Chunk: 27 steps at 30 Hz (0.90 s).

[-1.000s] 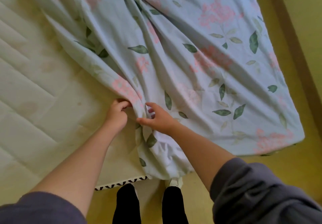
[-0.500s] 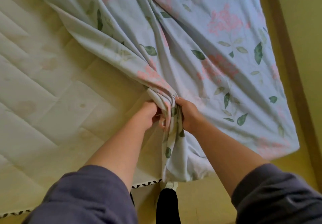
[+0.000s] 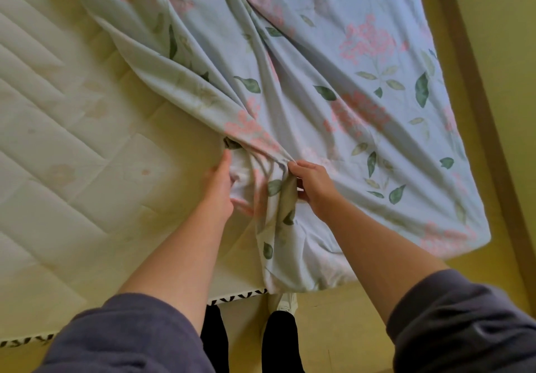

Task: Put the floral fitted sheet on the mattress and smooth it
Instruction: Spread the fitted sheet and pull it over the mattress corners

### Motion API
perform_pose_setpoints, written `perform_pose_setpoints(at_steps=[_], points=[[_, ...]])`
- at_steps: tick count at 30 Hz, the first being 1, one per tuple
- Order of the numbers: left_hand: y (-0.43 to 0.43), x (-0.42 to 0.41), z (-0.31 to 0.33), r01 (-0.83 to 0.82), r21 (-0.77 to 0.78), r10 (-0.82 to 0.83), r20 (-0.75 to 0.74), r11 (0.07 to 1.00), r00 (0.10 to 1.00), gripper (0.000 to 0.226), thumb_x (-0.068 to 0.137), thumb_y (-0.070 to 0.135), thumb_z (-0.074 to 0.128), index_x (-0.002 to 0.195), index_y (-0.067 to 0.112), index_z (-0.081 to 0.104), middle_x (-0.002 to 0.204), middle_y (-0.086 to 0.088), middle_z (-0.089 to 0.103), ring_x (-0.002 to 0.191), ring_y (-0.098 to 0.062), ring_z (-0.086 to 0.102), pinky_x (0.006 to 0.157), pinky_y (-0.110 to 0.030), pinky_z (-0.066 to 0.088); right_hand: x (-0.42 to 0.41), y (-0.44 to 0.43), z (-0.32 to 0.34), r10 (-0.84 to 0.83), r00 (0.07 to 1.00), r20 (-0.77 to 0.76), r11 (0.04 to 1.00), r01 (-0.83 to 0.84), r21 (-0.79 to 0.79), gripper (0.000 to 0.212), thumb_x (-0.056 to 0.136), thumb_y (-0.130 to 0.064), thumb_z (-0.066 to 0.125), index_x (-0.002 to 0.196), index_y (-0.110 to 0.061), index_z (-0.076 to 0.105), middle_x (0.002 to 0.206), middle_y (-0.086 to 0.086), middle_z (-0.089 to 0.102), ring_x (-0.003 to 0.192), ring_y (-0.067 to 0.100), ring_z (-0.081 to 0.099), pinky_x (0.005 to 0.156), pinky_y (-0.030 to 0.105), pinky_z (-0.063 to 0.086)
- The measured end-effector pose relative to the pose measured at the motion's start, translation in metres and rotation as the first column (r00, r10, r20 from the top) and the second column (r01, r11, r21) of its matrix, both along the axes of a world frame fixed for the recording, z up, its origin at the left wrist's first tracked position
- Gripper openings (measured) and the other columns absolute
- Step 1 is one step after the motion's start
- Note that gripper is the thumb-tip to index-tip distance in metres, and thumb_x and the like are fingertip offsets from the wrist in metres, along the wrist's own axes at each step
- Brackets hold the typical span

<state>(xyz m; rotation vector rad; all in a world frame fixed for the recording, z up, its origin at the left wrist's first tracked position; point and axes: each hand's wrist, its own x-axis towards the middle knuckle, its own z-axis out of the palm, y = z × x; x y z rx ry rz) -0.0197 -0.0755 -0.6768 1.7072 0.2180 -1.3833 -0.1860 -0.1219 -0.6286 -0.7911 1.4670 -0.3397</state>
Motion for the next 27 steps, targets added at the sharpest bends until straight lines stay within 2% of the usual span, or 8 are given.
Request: perform_pose_setpoints(at_steps=[5, 9, 13, 19, 21, 23, 25, 27], points=[[0.064, 0.056, 0.012, -0.239, 0.101, 0.193, 0.337, 0.966, 0.921, 0.042, 0.088, 0.037, 0.063, 0.112, 0.002, 0.062, 0.100, -0.013, 0.065, 0.083, -0.023, 0.061, 0.084, -0.040, 0.055, 0.003, 0.017, 0.007, 0.091, 0.969, -0.231, 0.990, -0.112, -0.081, 0.030, 0.092, -0.018, 0.056, 0.093, 0.012, 0.063, 0.074, 0.009, 0.051, 0.070, 0.022, 0.048, 0.067, 0.035, 0.042], [0.111, 0.098, 0.030, -0.470, 0.070, 0.418, 0.354, 0.880, 0.836, 0.015, 0.085, 0.019, 0.063, 0.097, 0.009, 0.061, 0.078, -0.003, 0.062, 0.070, -0.022, 0.061, 0.047, -0.019, 0.049, 0.014, 0.029, 0.015, 0.362, 0.765, -0.532, 0.908, -0.418, 0.018, 0.030, 0.090, -0.015, 0.049, 0.060, -0.009, 0.053, 0.060, 0.003, 0.047, 0.058, 0.020, 0.046, 0.052, 0.026, 0.035], [0.187, 0.116, 0.038, -0.208, 0.469, -0.122, 0.580, 0.859, 0.805, 0.027, 0.087, 0.013, 0.049, 0.109, 0.003, 0.062, 0.105, -0.019, 0.066, 0.093, -0.036, 0.064, 0.078, -0.038, 0.053, 0.033, 0.044, 0.021, 0.494, 0.577, -0.651, 0.804, -0.588, 0.089, 0.029, 0.092, -0.020, 0.046, 0.065, -0.014, 0.050, 0.067, 0.002, 0.051, 0.066, 0.022, 0.052, 0.049, 0.027, 0.032], [0.190, 0.126, 0.045, 0.247, 0.668, -0.623, 0.406, 0.701, 0.669, 0.050, 0.083, 0.005, 0.054, 0.128, 0.006, 0.033, 0.124, -0.020, 0.051, 0.106, -0.041, 0.054, 0.082, -0.047, 0.049, 0.078, 0.071, 0.015, 0.557, 0.445, -0.701, 0.622, -0.783, -0.004, 0.046, 0.084, -0.011, 0.045, 0.131, -0.013, 0.043, 0.127, 0.011, 0.048, 0.113, 0.032, 0.050, 0.087, 0.038, 0.043], [0.170, 0.130, 0.043, 0.301, 0.675, -0.735, 0.567, 0.674, 0.373, 0.059, 0.082, 0.011, 0.059, 0.136, 0.009, 0.033, 0.134, -0.016, 0.042, 0.118, -0.038, 0.044, 0.090, -0.048, 0.045, 0.089, 0.078, 0.012, 0.429, 0.433, -0.793, 0.610, -0.786, -0.100, 0.058, 0.081, -0.010, 0.048, 0.138, -0.017, 0.037, 0.133, 0.007, 0.042, 0.117, 0.029, 0.046, 0.089, 0.038, 0.040], [0.152, 0.133, 0.039, 0.541, 0.648, -0.725, 0.682, 0.535, -0.100, 0.058, 0.082, 0.018, 0.062, 0.136, 0.017, 0.040, 0.137, -0.008, 0.041, 0.123, -0.030, 0.042, 0.094, -0.045, 0.042, 0.094, 0.084, 0.010, 0.279, 0.424, -0.862, 0.528, -0.817, -0.232, 0.052, 0.081, -0.012, 0.051, 0.131, -0.016, 0.041, 0.125, 0.004, 0.046, 0.108, 0.026, 0.048, 0.085, 0.037, 0.040], [0.149, 0.141, 0.030, 0.737, 0.669, -0.647, 0.603, 0.092, -0.467, 0.058, 0.082, 0.037, 0.062, 0.135, 0.027, 0.043, 0.140, 0.000, 0.039, 0.130, -0.021, 0.037, 0.104, -0.039, 0.035, 0.091, 0.092, 0.007, 0.358, 0.472, -0.806, 0.368, -0.864, -0.342, 0.030, 0.084, -0.019, 0.055, 0.113, -0.016, 0.050, 0.104, -0.001, 0.052, 0.086, 0.024, 0.053, 0.069, 0.034, 0.040], [0.154, 0.154, 0.013, 0.612, 0.742, -0.565, 0.392, -0.272, -0.726, 0.075, 0.076, 0.053, 0.063, 0.142, 0.033, 0.033, 0.153, 0.001, 0.022, 0.143, -0.020, 0.018, 0.114, -0.045, 0.017, 0.085, 0.108, -0.001, 0.580, 0.369, -0.726, 0.174, -0.927, -0.331, 0.024, 0.085, -0.033, 0.058, 0.103, -0.018, 0.052, 0.092, -0.004, 0.056, 0.075, 0.023, 0.057, 0.057, 0.030, 0.037]])
